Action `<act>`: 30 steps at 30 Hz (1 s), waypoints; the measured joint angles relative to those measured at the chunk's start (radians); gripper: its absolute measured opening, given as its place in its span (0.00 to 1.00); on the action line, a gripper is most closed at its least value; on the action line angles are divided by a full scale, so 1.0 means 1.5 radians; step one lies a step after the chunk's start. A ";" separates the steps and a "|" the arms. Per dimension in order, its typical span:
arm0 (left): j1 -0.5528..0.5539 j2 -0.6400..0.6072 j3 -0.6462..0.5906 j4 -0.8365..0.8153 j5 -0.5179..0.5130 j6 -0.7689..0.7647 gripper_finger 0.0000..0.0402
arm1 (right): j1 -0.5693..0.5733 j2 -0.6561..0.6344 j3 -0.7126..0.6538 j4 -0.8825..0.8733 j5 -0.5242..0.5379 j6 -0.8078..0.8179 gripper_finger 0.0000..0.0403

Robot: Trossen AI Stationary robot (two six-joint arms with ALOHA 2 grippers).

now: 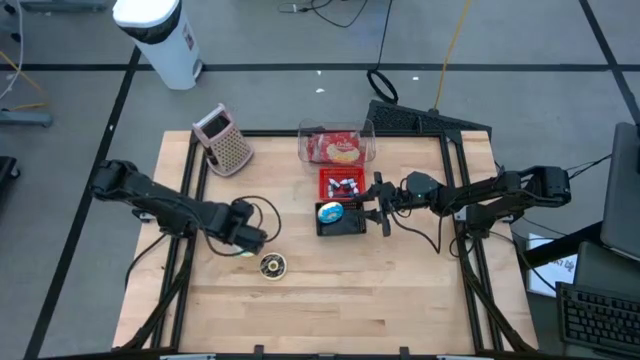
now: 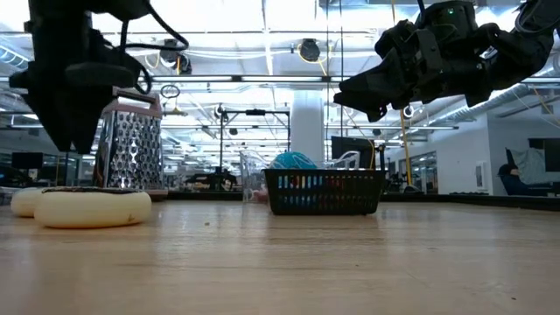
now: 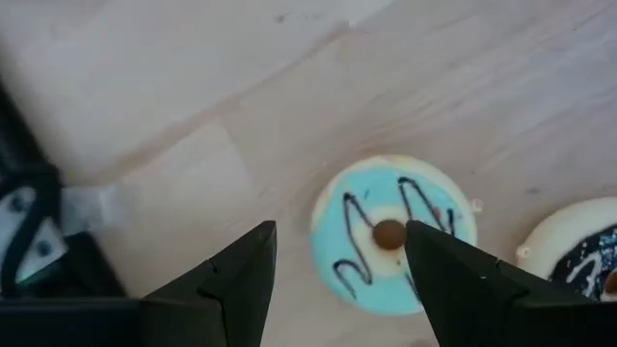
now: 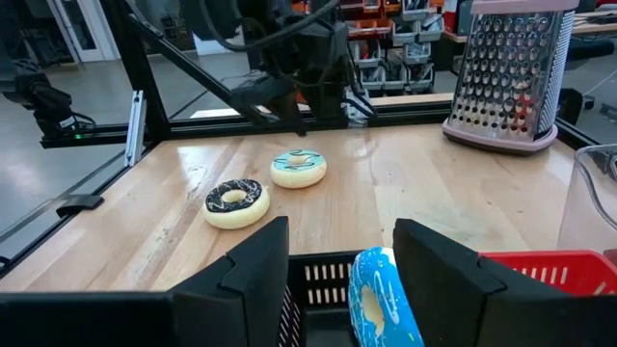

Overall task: Pick & Place Food Item
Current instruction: Put the green doughnut into the black bin

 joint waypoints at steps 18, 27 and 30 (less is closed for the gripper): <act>-0.004 0.001 -0.187 0.266 0.049 -0.024 0.58 | 0.000 0.000 0.000 0.000 0.000 0.000 0.44; -0.002 0.001 -0.195 0.310 0.048 -0.001 0.46 | 0.000 0.000 0.000 0.000 0.000 0.000 0.44; 0.000 0.001 -0.195 0.310 0.048 0.005 0.33 | 0.000 0.000 0.000 0.000 0.000 0.000 0.44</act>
